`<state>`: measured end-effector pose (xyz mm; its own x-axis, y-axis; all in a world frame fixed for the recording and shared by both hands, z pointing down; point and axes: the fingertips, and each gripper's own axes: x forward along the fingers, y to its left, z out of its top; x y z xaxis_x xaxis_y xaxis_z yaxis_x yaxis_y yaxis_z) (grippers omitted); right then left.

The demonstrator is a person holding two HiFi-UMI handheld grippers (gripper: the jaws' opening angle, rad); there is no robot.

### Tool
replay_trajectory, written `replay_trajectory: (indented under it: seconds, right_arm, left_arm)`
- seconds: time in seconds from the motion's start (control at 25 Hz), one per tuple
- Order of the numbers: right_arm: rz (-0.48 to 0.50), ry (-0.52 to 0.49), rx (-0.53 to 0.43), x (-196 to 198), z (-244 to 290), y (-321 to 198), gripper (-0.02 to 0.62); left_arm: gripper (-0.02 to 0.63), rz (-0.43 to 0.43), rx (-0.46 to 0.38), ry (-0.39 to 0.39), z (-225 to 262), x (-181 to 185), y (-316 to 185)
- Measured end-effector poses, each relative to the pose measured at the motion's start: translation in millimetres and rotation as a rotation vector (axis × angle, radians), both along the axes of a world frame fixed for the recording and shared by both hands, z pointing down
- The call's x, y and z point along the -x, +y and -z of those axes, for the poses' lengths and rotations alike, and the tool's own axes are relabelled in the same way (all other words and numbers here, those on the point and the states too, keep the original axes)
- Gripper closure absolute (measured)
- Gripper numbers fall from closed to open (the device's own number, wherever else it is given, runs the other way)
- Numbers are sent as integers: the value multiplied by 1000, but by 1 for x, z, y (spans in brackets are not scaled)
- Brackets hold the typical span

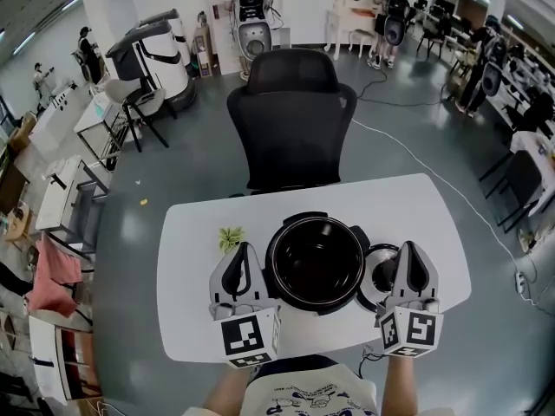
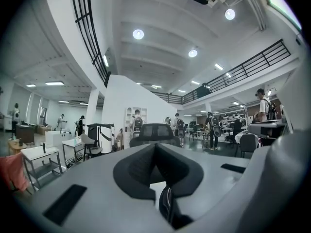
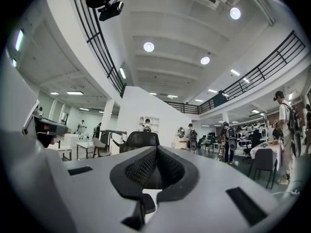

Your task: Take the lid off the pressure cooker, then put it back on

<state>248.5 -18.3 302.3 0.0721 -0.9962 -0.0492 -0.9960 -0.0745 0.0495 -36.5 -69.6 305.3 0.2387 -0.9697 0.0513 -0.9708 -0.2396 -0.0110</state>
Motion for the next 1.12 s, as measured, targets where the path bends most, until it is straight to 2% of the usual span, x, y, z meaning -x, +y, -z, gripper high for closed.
replay_trajectory:
  seconds: [0.52,0.8,1.12]
  right_arm:
    - [-1,-3,14,-2,-5,0,581]
    - [-19,-3,32,-8,-11,0,581]
    - [-45,-20,79,-25,-21,-1,580]
  left_arm:
    - [592,-8,0,-2,0,-3,-2]
    - [592,-18,36,25,-9,-3,-5]
    - [592,-35,73,12,-19,-5,-6]
